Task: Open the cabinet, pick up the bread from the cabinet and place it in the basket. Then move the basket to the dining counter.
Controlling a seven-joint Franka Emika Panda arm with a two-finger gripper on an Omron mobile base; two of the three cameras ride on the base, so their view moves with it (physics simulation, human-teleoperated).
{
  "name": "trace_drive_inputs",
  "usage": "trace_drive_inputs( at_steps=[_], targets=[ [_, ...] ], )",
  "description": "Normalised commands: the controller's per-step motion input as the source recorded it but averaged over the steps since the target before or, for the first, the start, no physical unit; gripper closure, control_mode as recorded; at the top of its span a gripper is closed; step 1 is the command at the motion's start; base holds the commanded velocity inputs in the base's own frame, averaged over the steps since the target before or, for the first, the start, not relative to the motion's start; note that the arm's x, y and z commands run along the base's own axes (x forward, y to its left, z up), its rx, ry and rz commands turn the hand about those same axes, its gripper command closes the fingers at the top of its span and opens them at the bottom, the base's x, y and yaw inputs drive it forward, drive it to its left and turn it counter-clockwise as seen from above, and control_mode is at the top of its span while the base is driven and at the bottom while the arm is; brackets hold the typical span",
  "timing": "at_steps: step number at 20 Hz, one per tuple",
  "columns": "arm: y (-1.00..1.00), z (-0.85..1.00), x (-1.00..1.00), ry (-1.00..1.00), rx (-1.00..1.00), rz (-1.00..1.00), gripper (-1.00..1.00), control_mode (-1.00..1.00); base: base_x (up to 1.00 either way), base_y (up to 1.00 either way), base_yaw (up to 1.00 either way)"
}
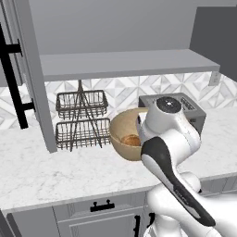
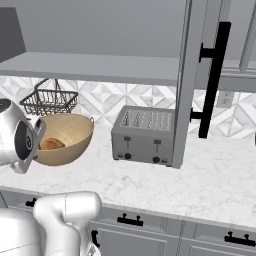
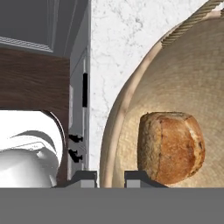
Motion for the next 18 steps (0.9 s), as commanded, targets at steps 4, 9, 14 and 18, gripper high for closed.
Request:
trace_drive_inputs(
  at_steps=[4,9,14,18],
  targets=[
    [-0.38,0.31,-0.66,0.0,0.0,0.0,1.0,-1.0,0.0,0.0,0.0],
    [-0.01,0.01,0.0,0.0,0.0,0.0,1.0,-1.0,0.0,0.0,0.0],
    [0.0,0.0,0.0,0.0,0.0,0.0,1.0,1.0,-0.02,0.0,0.0],
    [0.0,0.0,0.0,0.0,0.0,0.0,1.0,1.0,-0.84,-0.03,0.03]
  ],
)
